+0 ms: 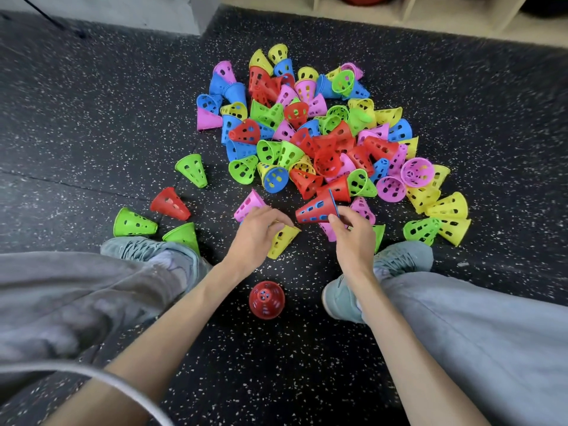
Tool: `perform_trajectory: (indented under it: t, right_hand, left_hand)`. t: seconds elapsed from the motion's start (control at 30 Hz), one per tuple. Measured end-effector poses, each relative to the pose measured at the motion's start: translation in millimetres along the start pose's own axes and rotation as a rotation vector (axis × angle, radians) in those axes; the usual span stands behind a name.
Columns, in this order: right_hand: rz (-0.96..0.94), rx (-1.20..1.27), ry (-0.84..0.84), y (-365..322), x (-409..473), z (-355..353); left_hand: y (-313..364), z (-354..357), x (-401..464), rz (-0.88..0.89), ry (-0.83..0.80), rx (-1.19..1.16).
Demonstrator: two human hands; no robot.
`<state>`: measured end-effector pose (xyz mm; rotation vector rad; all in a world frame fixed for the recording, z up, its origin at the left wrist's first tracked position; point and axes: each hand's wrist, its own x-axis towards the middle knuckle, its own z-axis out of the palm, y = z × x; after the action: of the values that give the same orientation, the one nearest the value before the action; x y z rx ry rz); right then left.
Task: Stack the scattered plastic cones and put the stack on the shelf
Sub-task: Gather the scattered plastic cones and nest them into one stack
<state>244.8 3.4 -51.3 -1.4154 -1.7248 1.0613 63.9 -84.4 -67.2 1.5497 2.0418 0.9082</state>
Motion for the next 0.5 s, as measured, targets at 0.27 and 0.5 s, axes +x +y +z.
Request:
perform_trajectory:
  t: [0.27, 0.5]
  right_hand:
    - [0.008, 0.019, -0.251, 4.0, -1.7, 2.1]
    - [-0.057, 0.008, -0.361, 0.4, -1.4, 0.1]
  left_hand:
    - [19.4, 6.8, -0.2, 0.01, 0.105, -0.093]
    - [24.0, 9.8, 0.5, 0.004, 0.125, -0.133]
